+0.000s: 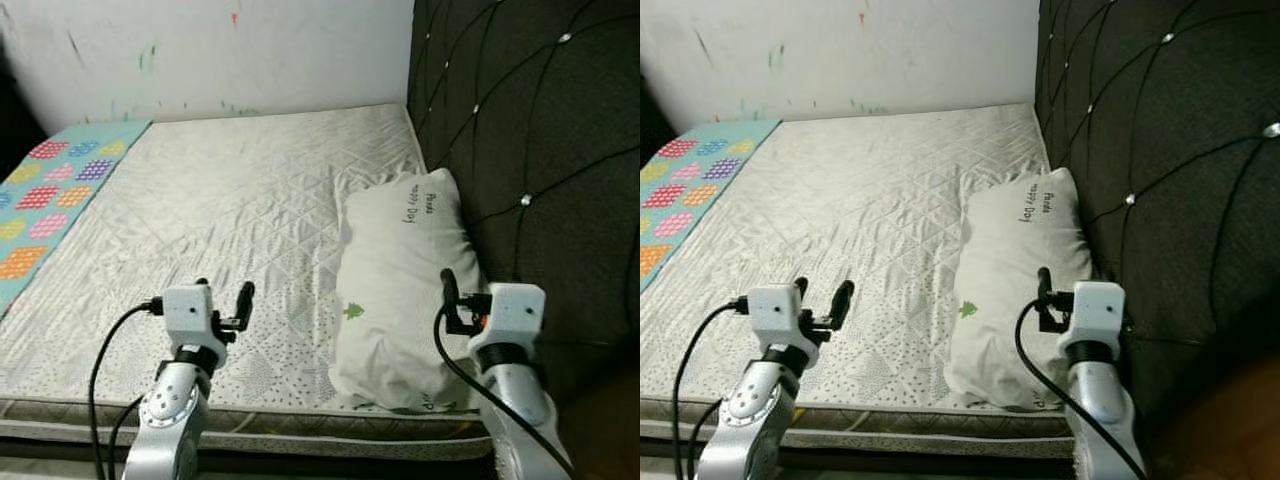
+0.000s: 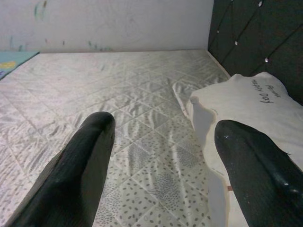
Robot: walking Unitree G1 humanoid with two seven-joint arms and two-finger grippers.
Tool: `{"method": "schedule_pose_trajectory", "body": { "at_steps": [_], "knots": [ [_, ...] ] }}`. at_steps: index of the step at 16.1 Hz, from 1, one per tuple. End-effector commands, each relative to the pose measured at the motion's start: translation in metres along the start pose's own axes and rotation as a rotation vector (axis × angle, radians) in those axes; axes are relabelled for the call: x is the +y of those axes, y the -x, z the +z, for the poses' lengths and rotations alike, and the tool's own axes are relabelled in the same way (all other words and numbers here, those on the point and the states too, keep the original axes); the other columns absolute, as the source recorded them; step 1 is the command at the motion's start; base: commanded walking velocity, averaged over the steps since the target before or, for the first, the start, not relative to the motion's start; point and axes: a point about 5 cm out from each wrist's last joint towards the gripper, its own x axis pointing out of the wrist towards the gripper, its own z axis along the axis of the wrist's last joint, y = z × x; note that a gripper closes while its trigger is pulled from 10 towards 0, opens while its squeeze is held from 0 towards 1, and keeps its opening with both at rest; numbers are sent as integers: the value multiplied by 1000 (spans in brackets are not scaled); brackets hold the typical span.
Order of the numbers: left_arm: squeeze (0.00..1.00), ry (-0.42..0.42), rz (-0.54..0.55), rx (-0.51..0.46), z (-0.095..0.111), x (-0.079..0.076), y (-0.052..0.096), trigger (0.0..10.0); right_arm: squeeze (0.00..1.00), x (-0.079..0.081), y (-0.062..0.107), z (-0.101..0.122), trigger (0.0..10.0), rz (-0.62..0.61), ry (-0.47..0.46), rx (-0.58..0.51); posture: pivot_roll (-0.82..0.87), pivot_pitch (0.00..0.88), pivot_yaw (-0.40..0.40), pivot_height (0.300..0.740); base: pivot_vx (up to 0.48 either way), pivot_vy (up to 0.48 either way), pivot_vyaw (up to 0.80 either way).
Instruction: Clean up the room
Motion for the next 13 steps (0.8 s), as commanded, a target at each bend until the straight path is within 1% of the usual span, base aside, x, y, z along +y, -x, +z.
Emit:
{"method": "schedule_pose_trajectory", "body": {
  "at_steps": [1, 3, 5, 7, 9, 11, 13],
  "knots": [
    [0, -6, 11, 7, 0, 3, -1, 10000, 0, 4, -2, 7, 10000, 21, -18, -29, -217, 0, 145, 740, 0, 0, 0],
    [0, 13, 22, -5, 2, -1, -1, 10000, 0, 5, -10, 12, 10000, 81, -1, -37, -203, 0, 88, 740, 0, 0, 0],
    [0, 35, 57, -14, 0, -3, 1, 10000, 0, 8, -16, 16, 10000, 142, 10, -40, -187, 0, 37, 740, 0, 0, 0],
    [0, 70, 128, -26, -2, -1, 7, 10000, 0, 18, -25, 19, 10000, 220, 14, -43, -161, 0, -1, 740, 0, 0, 0],
    [0, 81, 161, -26, -3, 2, 11, 10000, 0, 25, -30, 20, 10000, 246, 5, -41, -143, 0, -16, 740, 0, 0, 0],
    [0, 76, 175, -23, -4, 7, 16, 10000, 0, 37, -32, 21, 10000, 266, -22, -43, -135, 0, -16, 740, 0, 0, 0],
    [0, 78, 174, -15, -5, 8, 17, 10000, 0, 40, -29, 19, 10000, 265, -46, -31, -135, 0, -5, 740, 0, 0, 0]
  ]
}}
